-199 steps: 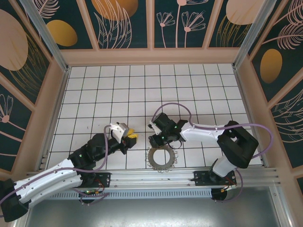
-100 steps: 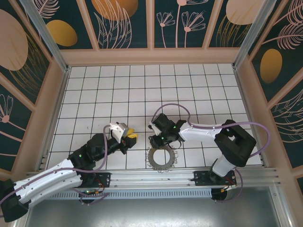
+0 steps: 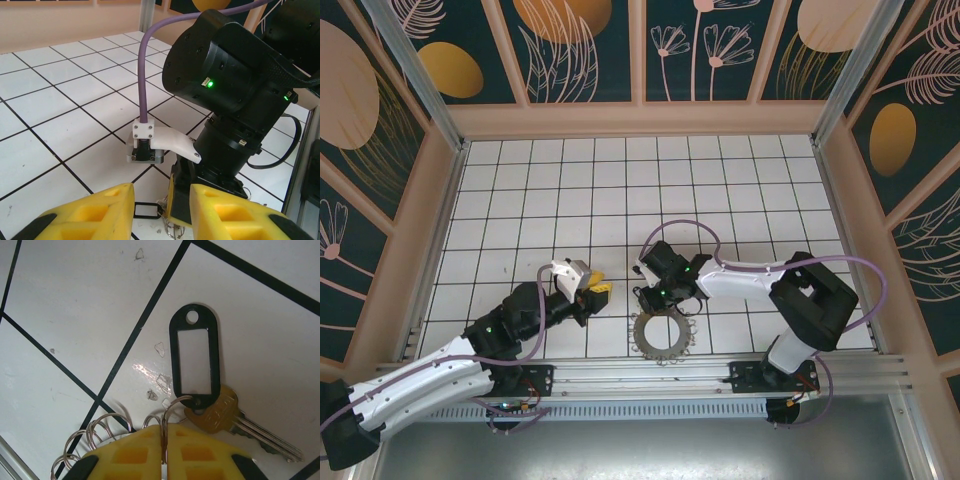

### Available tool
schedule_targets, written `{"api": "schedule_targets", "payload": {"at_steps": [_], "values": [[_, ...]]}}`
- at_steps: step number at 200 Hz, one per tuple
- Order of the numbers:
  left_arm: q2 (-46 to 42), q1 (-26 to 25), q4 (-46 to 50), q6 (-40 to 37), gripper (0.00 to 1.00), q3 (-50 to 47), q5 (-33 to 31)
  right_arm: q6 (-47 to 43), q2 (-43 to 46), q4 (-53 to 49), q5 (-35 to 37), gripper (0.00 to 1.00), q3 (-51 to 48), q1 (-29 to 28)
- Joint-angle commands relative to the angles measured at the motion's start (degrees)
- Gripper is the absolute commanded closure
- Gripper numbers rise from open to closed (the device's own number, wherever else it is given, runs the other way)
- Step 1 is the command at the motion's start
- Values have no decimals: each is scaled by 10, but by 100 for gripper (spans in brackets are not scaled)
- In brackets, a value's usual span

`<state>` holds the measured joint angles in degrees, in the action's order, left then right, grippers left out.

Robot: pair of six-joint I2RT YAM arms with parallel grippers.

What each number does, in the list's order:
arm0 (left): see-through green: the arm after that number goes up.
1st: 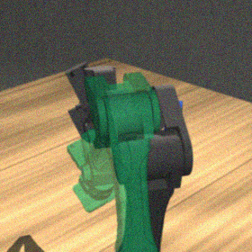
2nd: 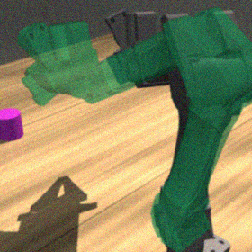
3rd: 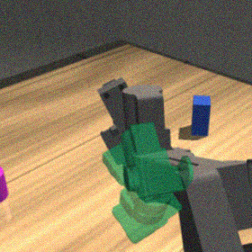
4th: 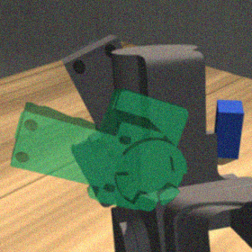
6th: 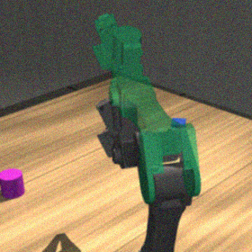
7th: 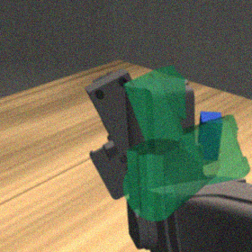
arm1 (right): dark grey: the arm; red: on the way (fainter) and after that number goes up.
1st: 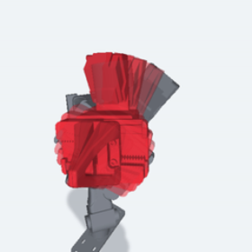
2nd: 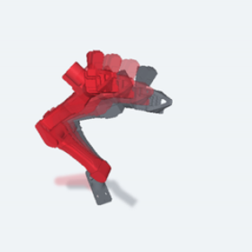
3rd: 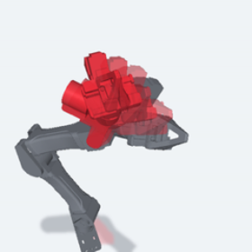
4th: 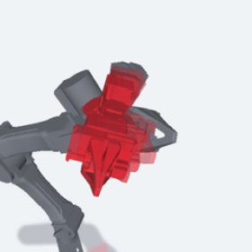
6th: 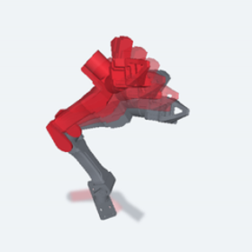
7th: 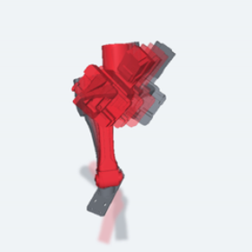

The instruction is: Put the keys on the keyring

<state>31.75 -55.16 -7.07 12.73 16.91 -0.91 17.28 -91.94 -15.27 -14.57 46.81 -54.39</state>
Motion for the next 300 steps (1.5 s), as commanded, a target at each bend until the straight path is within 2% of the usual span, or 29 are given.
{"api": "schedule_targets", "payload": {"at_steps": [1, 26, 90, 147, 192, 239, 300], "values": [[-5, -2, -15, 1, 66, -1, 5, -4, 9, 1, 15, 93, 2, -4], [-5, -2, -13, 2, 66, 0, 4, -11, 33, 15, 17, 100, -9, -4], [1, -3, -15, 5, 65, 1, 1, -61, 131, 65, 51, 100, -50, -19], [0, -3, -12, 11, 66, 7, 5, -118, 268, 176, 61, 100, -134, -35], [2, -2, -7, 9, 66, 28, 26, -167, 378, 283, 23, 100, -210, -41], [14, -3, 8, -12, 67, 58, 53, -217, 427, 344, -21, 100, -248, -42], [58, -2, 60, -60, 68, 133, 149, -273, 489, 365, -90, 100, -260, -43]]}}
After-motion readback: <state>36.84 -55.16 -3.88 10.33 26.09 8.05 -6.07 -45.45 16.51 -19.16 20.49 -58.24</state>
